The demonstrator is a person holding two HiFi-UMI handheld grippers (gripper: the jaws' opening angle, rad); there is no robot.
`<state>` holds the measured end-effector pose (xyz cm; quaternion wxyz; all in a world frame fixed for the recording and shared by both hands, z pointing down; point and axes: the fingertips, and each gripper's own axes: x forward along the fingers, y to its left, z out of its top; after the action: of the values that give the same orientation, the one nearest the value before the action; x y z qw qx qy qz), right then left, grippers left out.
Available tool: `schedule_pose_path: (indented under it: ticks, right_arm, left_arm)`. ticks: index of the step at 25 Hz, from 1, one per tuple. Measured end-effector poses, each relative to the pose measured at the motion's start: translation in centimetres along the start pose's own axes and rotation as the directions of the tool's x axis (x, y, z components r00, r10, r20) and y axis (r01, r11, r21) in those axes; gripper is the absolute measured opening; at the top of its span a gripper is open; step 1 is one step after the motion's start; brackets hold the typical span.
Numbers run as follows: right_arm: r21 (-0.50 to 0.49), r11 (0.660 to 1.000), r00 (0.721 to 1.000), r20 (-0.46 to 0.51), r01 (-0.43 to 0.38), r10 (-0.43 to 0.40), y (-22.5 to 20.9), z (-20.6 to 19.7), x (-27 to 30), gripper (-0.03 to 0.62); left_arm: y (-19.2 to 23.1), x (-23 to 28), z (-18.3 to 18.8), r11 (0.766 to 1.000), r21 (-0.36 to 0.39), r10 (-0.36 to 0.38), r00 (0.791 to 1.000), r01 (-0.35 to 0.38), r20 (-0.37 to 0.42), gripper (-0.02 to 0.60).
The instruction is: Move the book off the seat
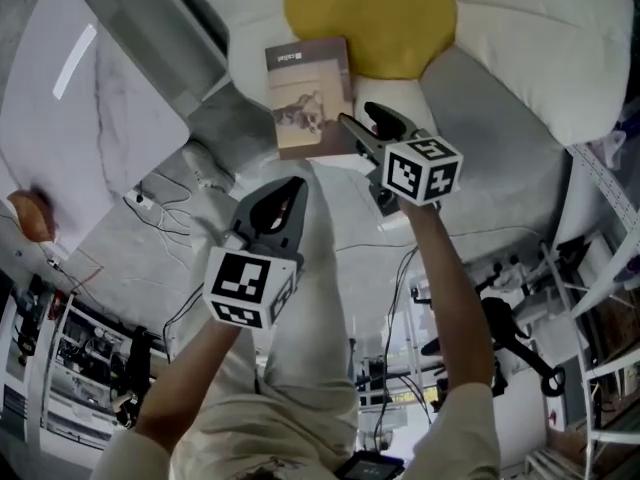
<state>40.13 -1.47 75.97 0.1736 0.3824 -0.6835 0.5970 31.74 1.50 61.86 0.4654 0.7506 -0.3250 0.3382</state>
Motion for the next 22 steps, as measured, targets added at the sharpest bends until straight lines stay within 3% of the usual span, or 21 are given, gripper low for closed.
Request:
schedule_pose_path:
  ticks: [5,10,14,22]
  right_arm:
    - [-0.005,1.000,0.998,-0.061,-0.003,0.003,-2.6,0.5,2.7,0.234]
    - [0.014,1.000,0.993,-0.121,-0.009,0.011,-4.2,0.6,5.2,0.234]
    - [0.036,0.999,0.985,-0.170,-0.026,0.032,-4.2,0.2,6.2,0.235]
    - [0.107,0.993,0.979,-0.190,-0.053,0.073,-5.7,0.0,7.8,0.245]
  left_arm:
    - [0.0,1.8,0.0,1.000,0.009,0.002,1.000,-0.002,-0.006,0.012]
    - [1.0,3.2,-0.7,0.999,-0.048,0.003,1.000,-0.004,-0.025,0.012]
    - [1.2,3.4,-0.3,0.999,-0.047,0.015,1.000,-0.015,0.000,0.012]
    - [1.8,4.6,-0.8,0.998,-0.066,0.019,1.000,-0.020,-0.004,0.012]
